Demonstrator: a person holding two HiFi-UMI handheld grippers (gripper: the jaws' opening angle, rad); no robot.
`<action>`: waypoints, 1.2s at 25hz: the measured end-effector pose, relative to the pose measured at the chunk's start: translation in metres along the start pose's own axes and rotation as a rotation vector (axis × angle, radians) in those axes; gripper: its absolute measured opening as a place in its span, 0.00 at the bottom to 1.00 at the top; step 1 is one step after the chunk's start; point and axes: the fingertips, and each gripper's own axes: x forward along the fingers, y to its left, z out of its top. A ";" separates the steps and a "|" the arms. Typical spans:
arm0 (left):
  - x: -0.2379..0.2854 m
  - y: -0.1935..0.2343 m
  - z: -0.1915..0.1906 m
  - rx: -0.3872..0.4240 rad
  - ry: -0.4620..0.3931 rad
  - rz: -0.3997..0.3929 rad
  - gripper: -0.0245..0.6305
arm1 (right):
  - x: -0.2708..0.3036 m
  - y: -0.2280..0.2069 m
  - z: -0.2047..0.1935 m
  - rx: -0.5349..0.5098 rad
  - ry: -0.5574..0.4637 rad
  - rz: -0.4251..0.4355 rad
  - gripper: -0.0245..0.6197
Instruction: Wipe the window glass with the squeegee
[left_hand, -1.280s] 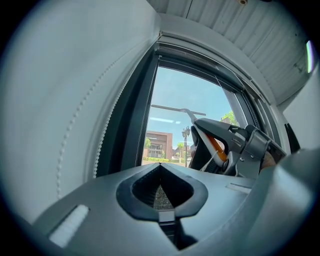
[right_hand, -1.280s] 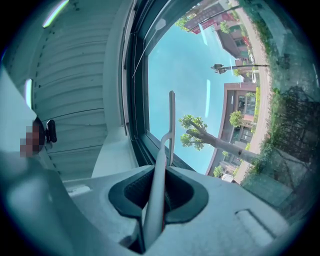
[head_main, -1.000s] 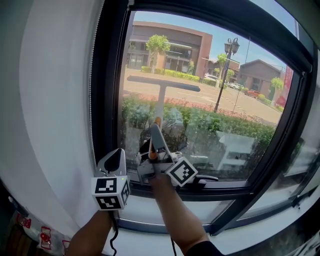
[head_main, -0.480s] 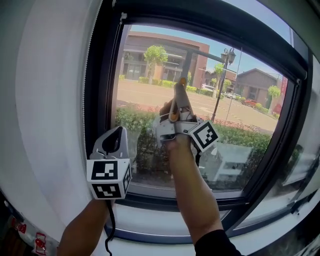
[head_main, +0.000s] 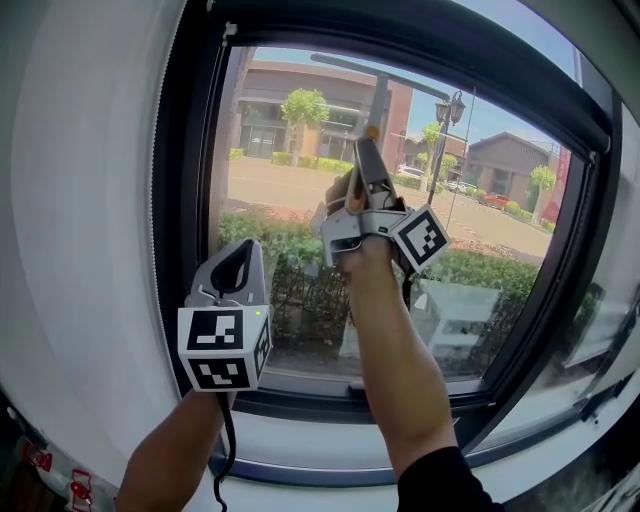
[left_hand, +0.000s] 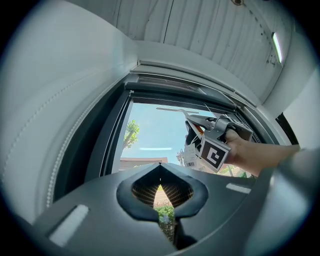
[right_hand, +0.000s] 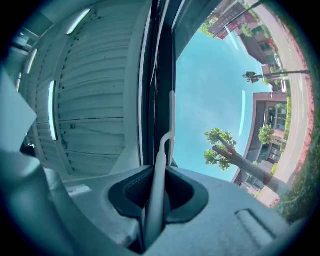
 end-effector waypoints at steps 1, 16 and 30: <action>0.000 -0.002 -0.001 -0.002 0.001 -0.002 0.07 | -0.003 -0.001 -0.001 0.008 0.000 0.001 0.10; -0.017 -0.032 -0.061 -0.058 0.104 -0.038 0.07 | -0.119 -0.013 -0.047 0.096 0.042 -0.053 0.10; -0.053 -0.051 -0.166 -0.116 0.283 -0.026 0.07 | -0.253 -0.024 -0.122 0.174 0.084 -0.204 0.10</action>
